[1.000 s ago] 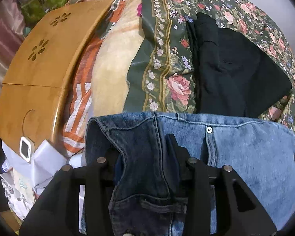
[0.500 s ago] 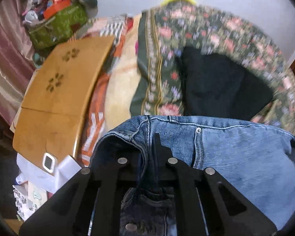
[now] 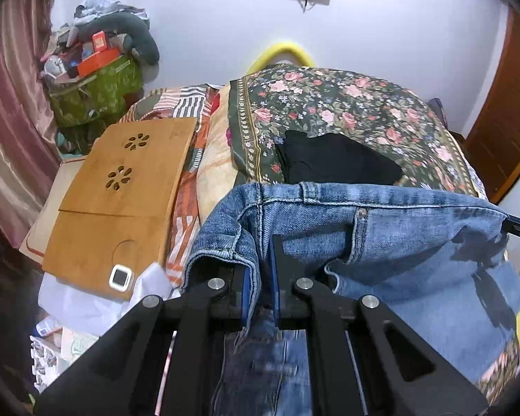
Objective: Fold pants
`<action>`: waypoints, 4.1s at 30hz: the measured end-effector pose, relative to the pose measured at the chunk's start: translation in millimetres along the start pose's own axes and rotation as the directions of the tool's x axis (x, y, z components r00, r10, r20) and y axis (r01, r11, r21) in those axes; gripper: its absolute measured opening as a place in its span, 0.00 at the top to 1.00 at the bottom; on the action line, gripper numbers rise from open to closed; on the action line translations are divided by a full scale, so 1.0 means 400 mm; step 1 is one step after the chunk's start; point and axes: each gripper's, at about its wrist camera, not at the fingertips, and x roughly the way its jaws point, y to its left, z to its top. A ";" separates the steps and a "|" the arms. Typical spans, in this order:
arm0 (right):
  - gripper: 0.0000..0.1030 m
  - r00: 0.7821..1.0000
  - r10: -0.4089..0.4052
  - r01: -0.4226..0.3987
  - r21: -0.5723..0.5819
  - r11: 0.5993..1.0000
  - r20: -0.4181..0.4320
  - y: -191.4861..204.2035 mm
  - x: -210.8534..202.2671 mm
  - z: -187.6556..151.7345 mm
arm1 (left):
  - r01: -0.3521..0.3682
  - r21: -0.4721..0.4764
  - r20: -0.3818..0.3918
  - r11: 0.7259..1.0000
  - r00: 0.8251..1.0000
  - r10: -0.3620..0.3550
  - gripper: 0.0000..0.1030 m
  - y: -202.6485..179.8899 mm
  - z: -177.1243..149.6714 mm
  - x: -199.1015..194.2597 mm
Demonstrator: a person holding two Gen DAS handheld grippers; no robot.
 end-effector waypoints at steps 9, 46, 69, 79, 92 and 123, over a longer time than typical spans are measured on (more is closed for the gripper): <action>0.95 0.999 0.047 -0.047 0.044 0.998 0.002 0.098 -0.075 -0.140 | 0.027 0.034 -0.019 0.999 0.999 -0.026 0.91 0.022 -0.195 -0.088; 0.50 0.991 -0.114 0.133 0.359 0.924 -0.074 -0.311 -0.054 -0.156 | -0.032 -0.037 -0.114 0.999 0.993 0.028 0.19 -0.131 -0.086 0.012; 0.91 0.929 -0.199 0.331 0.458 0.825 -0.312 -0.635 0.326 -0.153 | -0.018 0.187 -0.274 0.982 0.959 0.070 0.19 -0.357 -0.028 0.273; 0.94 0.971 -0.235 0.211 0.590 0.779 -0.038 -0.698 -0.152 -0.214 | 0.083 0.296 -0.275 0.951 0.961 0.002 0.19 -0.569 -0.081 0.179; 0.84 0.900 -0.373 0.434 0.550 0.714 -0.226 -0.735 -0.415 -0.527 | 0.218 0.398 -0.339 0.891 0.937 -0.077 0.18 -0.857 -0.224 0.141; 0.54 0.905 -0.214 0.378 0.460 0.804 -0.369 -0.529 -0.269 -0.636 | 0.096 0.214 -0.105 0.972 0.992 -0.074 0.19 -0.586 -0.161 -0.030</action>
